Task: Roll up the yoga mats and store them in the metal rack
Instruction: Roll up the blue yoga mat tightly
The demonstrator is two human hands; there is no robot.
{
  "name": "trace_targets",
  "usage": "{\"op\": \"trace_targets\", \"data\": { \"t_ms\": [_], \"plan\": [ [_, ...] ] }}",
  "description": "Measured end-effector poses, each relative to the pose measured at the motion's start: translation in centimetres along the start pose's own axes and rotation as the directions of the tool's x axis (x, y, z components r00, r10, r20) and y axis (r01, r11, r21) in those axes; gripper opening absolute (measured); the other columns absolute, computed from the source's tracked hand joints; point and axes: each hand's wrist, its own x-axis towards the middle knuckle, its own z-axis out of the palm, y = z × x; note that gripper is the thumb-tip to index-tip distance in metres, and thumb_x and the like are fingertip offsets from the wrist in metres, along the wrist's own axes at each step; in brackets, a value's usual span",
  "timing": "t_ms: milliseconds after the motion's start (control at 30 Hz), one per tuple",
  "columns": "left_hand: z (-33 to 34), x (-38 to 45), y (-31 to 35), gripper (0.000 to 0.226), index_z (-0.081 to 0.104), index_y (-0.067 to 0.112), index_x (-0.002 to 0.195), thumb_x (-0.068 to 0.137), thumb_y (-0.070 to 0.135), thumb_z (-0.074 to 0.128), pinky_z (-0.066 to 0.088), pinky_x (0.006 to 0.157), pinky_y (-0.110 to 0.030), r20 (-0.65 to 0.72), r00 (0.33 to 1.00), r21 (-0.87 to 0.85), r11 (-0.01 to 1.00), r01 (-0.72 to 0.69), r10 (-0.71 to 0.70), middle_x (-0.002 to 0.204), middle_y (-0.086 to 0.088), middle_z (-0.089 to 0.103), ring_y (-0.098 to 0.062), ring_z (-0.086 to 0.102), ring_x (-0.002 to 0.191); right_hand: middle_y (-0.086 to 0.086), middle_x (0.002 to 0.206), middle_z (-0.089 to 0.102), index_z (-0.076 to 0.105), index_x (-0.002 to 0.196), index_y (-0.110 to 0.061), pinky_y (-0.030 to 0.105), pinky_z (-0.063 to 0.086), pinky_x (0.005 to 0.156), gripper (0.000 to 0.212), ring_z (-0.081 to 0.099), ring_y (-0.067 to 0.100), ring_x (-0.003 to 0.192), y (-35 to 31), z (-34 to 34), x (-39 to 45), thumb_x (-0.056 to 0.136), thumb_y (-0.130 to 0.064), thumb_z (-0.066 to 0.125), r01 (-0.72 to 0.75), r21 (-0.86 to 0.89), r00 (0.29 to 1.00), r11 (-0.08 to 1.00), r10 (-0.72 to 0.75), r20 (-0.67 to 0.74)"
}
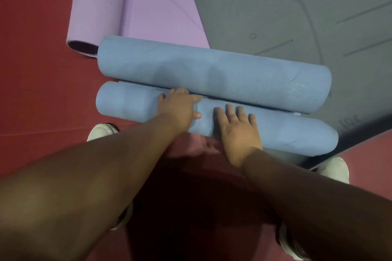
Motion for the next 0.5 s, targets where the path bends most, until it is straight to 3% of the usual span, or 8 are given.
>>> {"op": "trace_targets", "data": {
  "t_ms": [67,133,233,400,500],
  "plan": [
    [0.0,0.9,0.0,0.061,0.047,0.04,0.146,0.09,0.054,0.066,0.026,0.117,-0.047,-0.05,0.998,-0.117,0.993,0.031,-0.037,0.148,0.0,0.048,-0.02,0.04,0.139,0.012,0.16,0.023,0.022,0.151,-0.025,0.055,0.024,0.116,0.068,0.023,0.036,0.145,0.0,-1.1,0.8,0.092,-0.016,0.054,-0.015,0.035,1.0,0.999,0.014,0.025],
    [0.4,1.4,0.1,0.064,0.046,0.036,0.147,0.088,0.053,0.066,0.029,0.117,-0.048,-0.109,0.992,-0.209,0.977,0.036,-0.06,0.149,0.001,0.05,-0.018,0.042,0.14,0.007,0.154,0.034,0.032,0.146,-0.03,0.048,0.034,0.108,0.06,0.033,0.032,0.138,0.2,-1.9,1.4,0.092,-0.013,0.051,-0.029,0.06,1.0,0.998,0.029,0.002],
    [0.6,1.6,0.8,0.076,0.033,0.035,0.155,0.088,0.045,0.067,0.029,0.119,-0.05,-0.167,0.984,-0.335,0.942,0.001,-0.061,0.161,0.001,0.036,-0.016,0.035,0.147,0.007,0.143,0.036,0.036,0.147,-0.038,0.044,0.038,0.1,0.059,0.036,0.031,0.128,0.6,-2.9,2.1,0.094,-0.016,0.05,-0.1,0.042,0.995,0.994,0.101,-0.026],
    [-0.2,2.5,1.5,0.084,0.023,0.035,0.159,0.086,0.041,0.065,0.031,0.117,-0.052,-0.189,0.982,-0.327,0.944,-0.05,-0.013,0.168,-0.001,0.019,-0.02,0.031,0.15,0.008,0.133,0.041,0.026,0.157,-0.029,0.043,0.047,0.088,0.068,0.045,0.031,0.119,0.6,-2.8,2.5,0.095,-0.008,0.045,-0.111,0.195,0.993,0.975,0.118,-0.024],
    [-1.1,3.9,1.3,0.088,0.019,0.029,0.16,0.086,0.038,0.066,0.024,0.123,-0.048,-0.203,0.978,-0.28,0.954,-0.104,0.047,0.169,-0.006,0.013,-0.031,0.018,0.153,0.01,0.129,0.055,0.044,0.145,-0.021,0.046,0.05,0.083,0.058,0.053,0.037,0.107,0.7,-1.7,2.1,0.089,-0.009,0.042,-0.04,0.209,0.987,0.977,0.071,-0.142]
  ]
}}
